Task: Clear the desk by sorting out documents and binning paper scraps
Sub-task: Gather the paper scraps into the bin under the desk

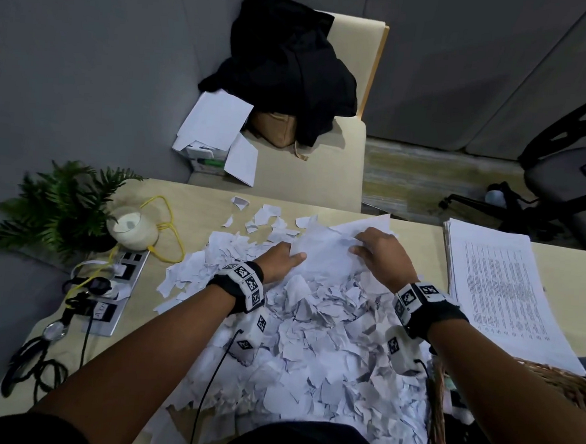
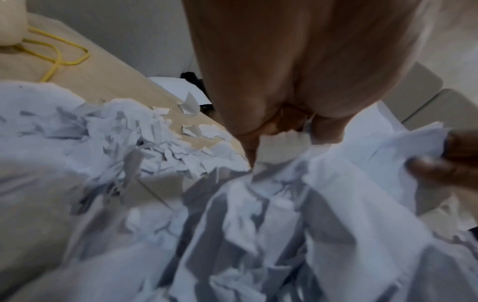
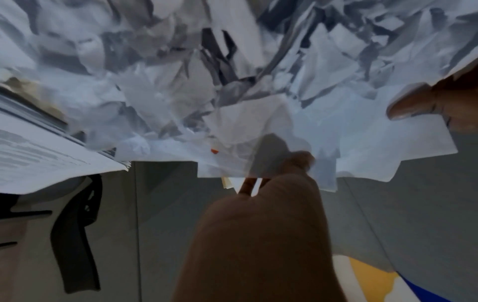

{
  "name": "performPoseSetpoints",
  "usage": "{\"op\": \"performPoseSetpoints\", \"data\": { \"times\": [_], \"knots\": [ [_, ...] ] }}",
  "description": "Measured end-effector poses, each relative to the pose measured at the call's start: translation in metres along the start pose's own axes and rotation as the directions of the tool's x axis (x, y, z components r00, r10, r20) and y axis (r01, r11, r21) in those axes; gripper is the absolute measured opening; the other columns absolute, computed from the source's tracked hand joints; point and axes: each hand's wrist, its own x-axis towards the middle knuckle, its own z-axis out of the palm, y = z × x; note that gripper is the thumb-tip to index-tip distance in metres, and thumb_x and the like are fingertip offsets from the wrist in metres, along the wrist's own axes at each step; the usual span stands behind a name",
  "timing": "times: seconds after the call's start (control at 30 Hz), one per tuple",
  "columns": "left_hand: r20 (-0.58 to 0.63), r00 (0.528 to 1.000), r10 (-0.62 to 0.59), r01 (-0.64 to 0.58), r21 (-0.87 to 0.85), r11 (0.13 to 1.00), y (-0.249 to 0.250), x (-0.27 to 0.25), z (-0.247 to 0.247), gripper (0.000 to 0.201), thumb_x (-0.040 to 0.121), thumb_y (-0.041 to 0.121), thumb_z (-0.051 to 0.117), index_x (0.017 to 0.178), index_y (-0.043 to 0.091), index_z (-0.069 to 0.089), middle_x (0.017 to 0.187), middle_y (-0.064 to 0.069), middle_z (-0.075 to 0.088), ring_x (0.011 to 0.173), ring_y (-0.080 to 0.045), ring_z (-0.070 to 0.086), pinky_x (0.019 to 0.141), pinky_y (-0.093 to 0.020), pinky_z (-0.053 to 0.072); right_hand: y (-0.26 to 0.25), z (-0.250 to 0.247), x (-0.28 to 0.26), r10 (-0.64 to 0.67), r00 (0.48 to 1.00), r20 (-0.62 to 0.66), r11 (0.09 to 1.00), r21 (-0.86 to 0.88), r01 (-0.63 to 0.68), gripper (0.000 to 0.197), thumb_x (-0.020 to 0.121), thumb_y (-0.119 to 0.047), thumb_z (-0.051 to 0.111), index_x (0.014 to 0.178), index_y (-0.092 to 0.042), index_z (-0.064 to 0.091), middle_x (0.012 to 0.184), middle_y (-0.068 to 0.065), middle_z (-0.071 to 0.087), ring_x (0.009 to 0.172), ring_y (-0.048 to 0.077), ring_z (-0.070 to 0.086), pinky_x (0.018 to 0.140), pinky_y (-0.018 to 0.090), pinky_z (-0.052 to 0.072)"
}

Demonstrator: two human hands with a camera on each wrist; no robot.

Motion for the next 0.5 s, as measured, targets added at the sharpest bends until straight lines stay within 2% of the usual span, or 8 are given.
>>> {"op": "performPoseSetpoints", "data": {
  "times": [0.07, 0.13, 0.2, 0.27, 0.3, 0.37, 0.4, 0.5],
  "knots": [
    [-0.023, 1.0, 0.008, -0.007, 0.027, 1.0, 0.003, 0.0, -0.001, 0.027, 0.104, 0.029, 0.04, 0.114, 0.005, 0.046, 0.106, -0.006, 0.048, 0.097, -0.021, 0.049, 0.065, -0.025, 0.03, -0.002, -0.004, 0.0, -0.099, 0.989, -0.114, 0.994, -0.056, 0.093, 0.013, 0.091, -0.016, 0.064, 0.093, -0.008, 0.074, 0.087, 0.008, 0.066, 0.073, 0.033, 0.064, 0.062, 0.03, 0.042],
    [-0.022, 0.999, 0.028, -0.027, 0.033, 0.999, 0.01, -0.003, -0.003, 0.026, 0.104, 0.027, 0.04, 0.115, 0.005, 0.048, 0.103, -0.004, 0.048, 0.093, -0.018, 0.046, 0.061, -0.026, 0.028, -0.008, -0.008, 0.0, -0.154, 0.964, -0.216, 0.987, -0.086, 0.138, 0.018, 0.086, -0.006, 0.066, 0.1, -0.009, 0.076, 0.095, 0.007, 0.069, 0.076, 0.03, 0.065, 0.064, 0.031, 0.047],
    [0.002, 0.999, 0.037, -0.037, 0.032, 0.999, 0.012, 0.0, -0.001, 0.034, 0.103, 0.029, 0.042, 0.119, 0.0, 0.05, 0.106, -0.007, 0.055, 0.097, -0.022, 0.052, 0.07, -0.024, 0.032, -0.014, -0.008, 0.001, -0.196, 0.943, -0.27, 0.979, -0.108, 0.173, 0.024, 0.083, -0.002, 0.066, 0.103, -0.01, 0.075, 0.1, 0.008, 0.069, 0.08, 0.03, 0.065, 0.066, 0.033, 0.05],
    [0.033, 0.998, 0.054, -0.055, 0.018, 0.998, 0.011, 0.003, 0.001, 0.042, 0.1, 0.037, 0.045, 0.117, -0.001, 0.055, 0.11, -0.014, 0.063, 0.103, -0.03, 0.059, 0.08, -0.032, 0.04, -0.019, -0.006, 0.002, -0.206, 0.935, -0.288, 0.978, -0.098, 0.185, 0.024, 0.082, 0.0, 0.067, 0.102, -0.009, 0.076, 0.098, 0.009, 0.069, 0.083, 0.031, 0.064, 0.067, 0.033, 0.052],
    [0.042, 0.997, 0.059, -0.059, 0.006, 0.998, 0.008, 0.005, 0.003, 0.046, 0.098, 0.042, 0.046, 0.113, 0.0, 0.057, 0.105, -0.015, 0.064, 0.099, -0.031, 0.061, 0.081, -0.034, 0.042, -0.021, -0.005, 0.003, -0.19, 0.935, -0.3, 0.982, -0.076, 0.175, 0.022, 0.082, 0.0, 0.068, 0.099, -0.008, 0.076, 0.094, 0.01, 0.068, 0.083, 0.032, 0.064, 0.066, 0.034, 0.053],
    [0.044, 0.996, 0.08, -0.08, -0.001, 0.997, 0.005, 0.007, 0.008, 0.06, 0.09, 0.058, 0.048, 0.1, 0.0, 0.059, 0.087, -0.01, 0.06, 0.081, -0.023, 0.058, 0.073, -0.034, 0.04, -0.024, -0.005, 0.007, -0.149, 0.938, -0.312, 0.989, -0.03, 0.147, 0.014, 0.082, -0.003, 0.069, 0.093, -0.008, 0.077, 0.086, 0.01, 0.066, 0.079, 0.032, 0.062, 0.063, 0.035, 0.053],
    [0.035, 0.995, 0.091, -0.09, -0.012, 0.996, 0.008, 0.003, 0.009, 0.06, 0.087, 0.061, 0.052, 0.095, 0.003, 0.058, 0.082, -0.006, 0.057, 0.075, -0.02, 0.055, 0.069, -0.031, 0.038, -0.028, -0.006, 0.008, -0.146, 0.941, -0.306, 0.989, -0.022, 0.147, 0.009, 0.083, -0.007, 0.071, 0.09, -0.008, 0.077, 0.082, 0.009, 0.066, 0.077, 0.032, 0.061, 0.062, 0.036, 0.052],
    [-0.024, 0.995, 0.097, -0.094, 0.086, 0.992, 0.017, -0.006, 0.014, 0.043, 0.088, 0.045, 0.065, 0.102, 0.005, 0.055, 0.083, -0.003, 0.055, 0.067, -0.015, 0.049, 0.055, -0.025, 0.032, -0.041, -0.005, 0.011, -0.188, 0.946, -0.262, 0.98, 0.009, 0.198, 0.01, 0.086, -0.017, 0.072, 0.086, -0.008, 0.075, 0.077, 0.007, 0.065, 0.074, 0.029, 0.059, 0.063, 0.035, 0.049]
  ]
}}
